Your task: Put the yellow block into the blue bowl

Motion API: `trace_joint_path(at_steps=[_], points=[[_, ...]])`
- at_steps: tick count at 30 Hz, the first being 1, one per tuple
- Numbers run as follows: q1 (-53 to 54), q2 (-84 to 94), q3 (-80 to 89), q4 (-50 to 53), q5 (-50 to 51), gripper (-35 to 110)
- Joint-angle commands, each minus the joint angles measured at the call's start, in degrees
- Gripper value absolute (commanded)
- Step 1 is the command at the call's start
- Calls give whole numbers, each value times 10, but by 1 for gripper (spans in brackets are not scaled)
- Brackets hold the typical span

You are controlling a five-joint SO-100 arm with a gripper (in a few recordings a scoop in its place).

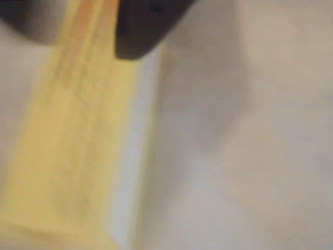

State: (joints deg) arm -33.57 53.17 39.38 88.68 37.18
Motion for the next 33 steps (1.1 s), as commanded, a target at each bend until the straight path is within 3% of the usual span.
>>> trace_joint_path(at_steps=[1, 8, 16, 33], points=[[9, 22, -46, 3, 9, 36], [2, 20, -44, 28, 11, 52], [1, 18, -46, 90, 11, 53], [1, -67, -53, 86, 7, 53]])
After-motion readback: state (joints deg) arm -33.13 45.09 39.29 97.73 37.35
